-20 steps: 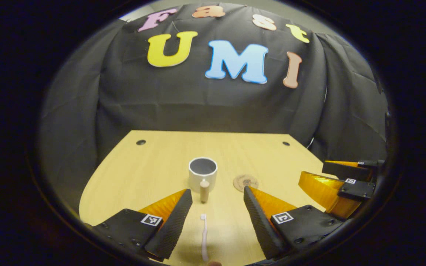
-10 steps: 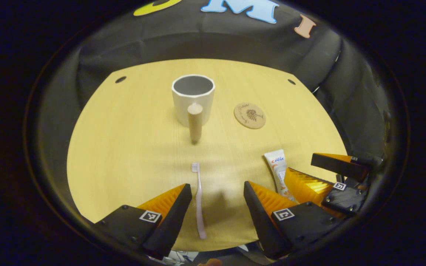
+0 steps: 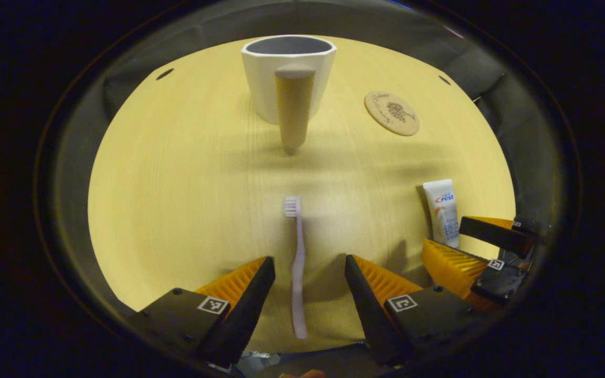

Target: Put the toothbrush and toothpaste on the desktop into the cup, then pick up the cup and place it on the coaster on the desktop.

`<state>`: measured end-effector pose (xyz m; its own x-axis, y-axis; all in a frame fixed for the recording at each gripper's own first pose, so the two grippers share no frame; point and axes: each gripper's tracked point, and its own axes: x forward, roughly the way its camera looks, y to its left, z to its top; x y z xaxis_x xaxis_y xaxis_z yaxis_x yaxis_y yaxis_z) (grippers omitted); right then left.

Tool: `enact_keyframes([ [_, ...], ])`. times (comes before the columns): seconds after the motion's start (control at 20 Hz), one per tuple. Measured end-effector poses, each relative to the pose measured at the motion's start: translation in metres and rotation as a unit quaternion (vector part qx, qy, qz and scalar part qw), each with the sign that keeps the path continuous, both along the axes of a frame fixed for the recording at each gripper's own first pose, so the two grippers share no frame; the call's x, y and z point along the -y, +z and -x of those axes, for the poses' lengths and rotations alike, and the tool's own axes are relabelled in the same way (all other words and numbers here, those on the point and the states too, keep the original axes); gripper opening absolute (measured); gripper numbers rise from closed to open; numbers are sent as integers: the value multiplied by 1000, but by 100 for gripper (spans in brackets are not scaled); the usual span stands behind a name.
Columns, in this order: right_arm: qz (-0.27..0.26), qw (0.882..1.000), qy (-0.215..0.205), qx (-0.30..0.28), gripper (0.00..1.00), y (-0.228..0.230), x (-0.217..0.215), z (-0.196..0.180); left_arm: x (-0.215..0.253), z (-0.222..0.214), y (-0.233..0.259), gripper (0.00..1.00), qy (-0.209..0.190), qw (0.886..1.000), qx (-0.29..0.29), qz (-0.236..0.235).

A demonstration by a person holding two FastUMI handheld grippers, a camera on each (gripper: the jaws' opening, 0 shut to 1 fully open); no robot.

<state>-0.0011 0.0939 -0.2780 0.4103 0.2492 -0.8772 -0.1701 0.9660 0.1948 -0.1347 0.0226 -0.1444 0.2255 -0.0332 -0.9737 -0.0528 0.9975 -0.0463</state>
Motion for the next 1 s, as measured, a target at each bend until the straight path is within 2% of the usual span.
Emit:
enact_keyframes([
  [0.1, -3, 1000, -1, -12, 93, -4, -1, 0, -5, 5, -2, 94, 6, 1000, -11, -12],
  [0.3, -3, 999, 10, -44, 95, -15, -7, 8, -5, 12, -3, 94, 4, 999, -33, -16],
  [0.35, 2, 999, 12, -51, 95, -18, -7, 10, -4, 14, -2, 100, 4, 999, -37, -17],
  [0.4, 11, 998, 19, -61, 96, -19, -4, 13, -5, 14, -4, 100, 4, 999, -39, -22],
  [0.45, 12, 998, 19, -61, 95, -17, -4, 13, -7, 14, -4, 86, 5, 999, -40, -27],
  [0.5, 12, 998, 18, -63, 95, -18, -4, 12, -9, 13, -4, 77, 9, 999, -40, -32],
  [0.55, 19, 998, 17, -61, 98, -19, -2, 11, -9, 14, -5, 75, 11, 999, -38, -33],
  [0.6, 25, 998, 19, -61, 86, -20, 0, 11, -8, 15, -4, 73, 13, 999, -40, -33],
  [0.65, 30, 998, 21, -60, 83, -18, 1, 10, -8, 17, -5, 68, 16, 998, -43, -31],
  [0.7, 42, 997, 16, -57, 82, -21, 6, 9, -7, 16, -5, 58, 13, 998, -44, -31],
  [0.75, 39, 997, 17, -59, 58, -21, 6, 10, -8, 16, -5, 57, 10, 999, -43, -31],
  [0.9, 45, 998, 17, -51, 59, -20, 10, 8, -9, 15, -8, 55, 11, 999, -34, -27],
  [0.95, 42, 998, 9, -54, 38, -22, 8, 9, -9, 12, -13, 36, 29, 998, -41, -28],
  [1.0, 42, 998, 11, -56, 35, -19, 11, 10, -7, 11, -9, 17, 29, 999, -34, -26],
])
